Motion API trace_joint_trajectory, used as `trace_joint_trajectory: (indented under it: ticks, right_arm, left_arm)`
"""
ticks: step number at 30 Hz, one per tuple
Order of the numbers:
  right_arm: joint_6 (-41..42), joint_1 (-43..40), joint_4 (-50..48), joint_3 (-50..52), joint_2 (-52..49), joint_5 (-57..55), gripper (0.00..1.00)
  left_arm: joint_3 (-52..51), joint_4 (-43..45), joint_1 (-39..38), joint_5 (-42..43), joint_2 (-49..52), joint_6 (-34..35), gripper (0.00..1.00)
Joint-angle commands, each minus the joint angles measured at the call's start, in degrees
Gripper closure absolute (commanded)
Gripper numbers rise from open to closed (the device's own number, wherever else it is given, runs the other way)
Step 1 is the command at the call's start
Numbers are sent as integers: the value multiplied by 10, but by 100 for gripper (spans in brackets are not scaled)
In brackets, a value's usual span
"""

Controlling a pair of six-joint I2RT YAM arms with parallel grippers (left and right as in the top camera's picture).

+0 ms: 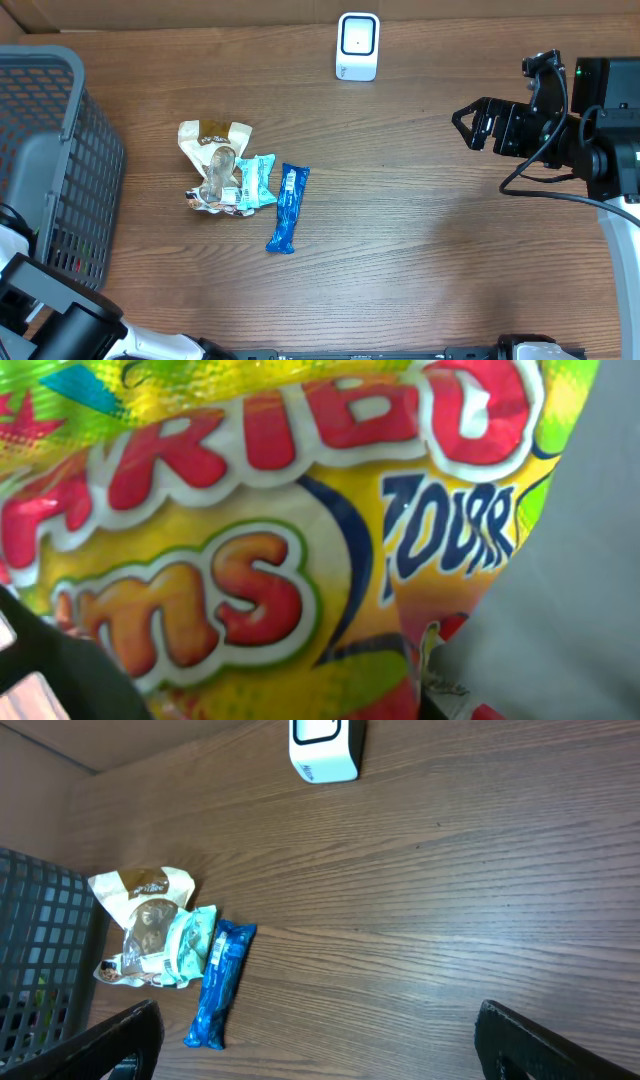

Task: Scan the item barcode
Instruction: 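Reach the left gripper into the basket and grasp the green Haribo bag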

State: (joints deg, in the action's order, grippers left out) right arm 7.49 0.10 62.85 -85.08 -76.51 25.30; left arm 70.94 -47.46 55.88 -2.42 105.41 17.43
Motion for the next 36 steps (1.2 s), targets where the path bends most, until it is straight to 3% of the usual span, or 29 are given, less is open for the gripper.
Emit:
trace_joint_trajectory:
  ticks: [1,13,21,25,30,36]
  right_arm:
    - [0,2,-1,-11,0,3,0]
    - [0,2,1,-11,0,3,0]
    - [0,2,1,-11,0,3,0]
    - [0,2,1,-11,0,3,0]
    - [0,2,-1,-11,0,3,0]
    - [0,2,-10,-11,0,3,0]
  left_arm:
    - [40,-34,-4,48,28,-1,95]
    - [430,-289,-7,172,27,-25,96]
    - [681,-419,-57,260,-2,-89,96]
    - [736,-457,-139,293,-39,-119,96]
    - [736,-492,-309,289,-64,-146,95]
    - [652,-491,-536,214,-45,-112,93]
